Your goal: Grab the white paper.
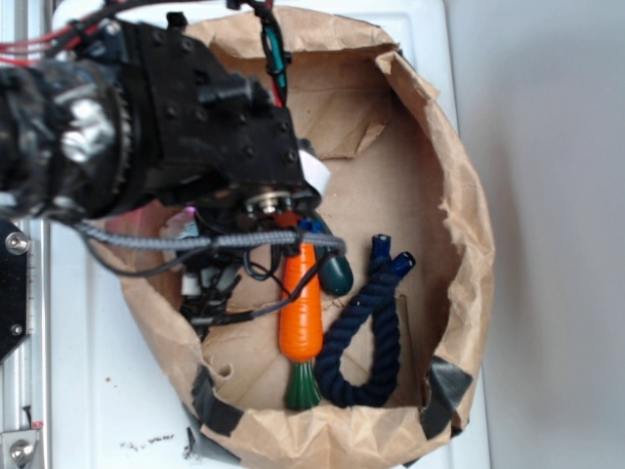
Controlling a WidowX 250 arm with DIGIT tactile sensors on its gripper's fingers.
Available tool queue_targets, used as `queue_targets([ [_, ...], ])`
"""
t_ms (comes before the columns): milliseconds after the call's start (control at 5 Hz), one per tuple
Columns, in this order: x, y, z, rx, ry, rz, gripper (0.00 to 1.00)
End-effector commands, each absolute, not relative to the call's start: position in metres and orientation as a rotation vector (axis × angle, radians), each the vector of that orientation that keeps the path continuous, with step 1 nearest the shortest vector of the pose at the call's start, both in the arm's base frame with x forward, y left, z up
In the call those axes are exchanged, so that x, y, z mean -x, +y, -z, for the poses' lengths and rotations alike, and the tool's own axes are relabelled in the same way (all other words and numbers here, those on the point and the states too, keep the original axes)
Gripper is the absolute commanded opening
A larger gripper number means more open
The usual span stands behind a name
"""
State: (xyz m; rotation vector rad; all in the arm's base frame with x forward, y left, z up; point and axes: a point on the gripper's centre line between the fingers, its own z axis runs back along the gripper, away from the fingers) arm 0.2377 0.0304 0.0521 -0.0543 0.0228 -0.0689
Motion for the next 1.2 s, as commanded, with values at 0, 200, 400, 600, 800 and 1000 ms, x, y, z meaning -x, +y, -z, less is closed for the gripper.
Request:
queue_targets([
  [0, -0.252, 0.019, -0.137, 0.118, -0.148, 0.025, 0.0],
  [200, -0.249, 0.009, -0.159, 0.125, -0.174, 0.07, 0.0],
  [400, -0.255, 0.013, -0.176, 0.103, -0.273, 0.03, 0.0],
  [600, -0.27, 0.016, -0.187, 0.105, -0.315, 0.007, 0.0],
  [800, -0.273, 0.015, -0.194, 0.11, -0.327, 0.013, 0.0],
  [1000, -0.268, 0.006, -0.194, 0.011, -0.28, 0.041, 0.62],
])
